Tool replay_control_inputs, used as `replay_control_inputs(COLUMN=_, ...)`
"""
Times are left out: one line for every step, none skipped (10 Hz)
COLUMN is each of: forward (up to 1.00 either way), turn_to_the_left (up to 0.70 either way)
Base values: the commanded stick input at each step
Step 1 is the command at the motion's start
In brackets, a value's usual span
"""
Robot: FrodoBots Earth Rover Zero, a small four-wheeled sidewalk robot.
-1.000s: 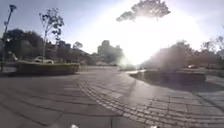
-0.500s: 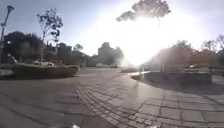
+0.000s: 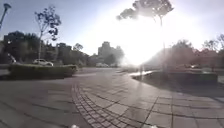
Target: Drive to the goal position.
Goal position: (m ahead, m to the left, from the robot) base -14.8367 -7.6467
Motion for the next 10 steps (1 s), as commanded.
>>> replay_control_inputs(forward=0.63, turn_to_the_left=0.0)
replay_control_inputs(forward=0.63, turn_to_the_left=0.0)
replay_control_inputs(forward=0.63, turn_to_the_left=0.0)
replay_control_inputs(forward=0.63, turn_to_the_left=0.0)
replay_control_inputs(forward=0.63, turn_to_the_left=0.0)
replay_control_inputs(forward=0.63, turn_to_the_left=0.0)
replay_control_inputs(forward=0.63, turn_to_the_left=0.0)
replay_control_inputs(forward=0.63, turn_to_the_left=0.0)
replay_control_inputs(forward=0.63, turn_to_the_left=0.0)
replay_control_inputs(forward=0.63, turn_to_the_left=0.0)
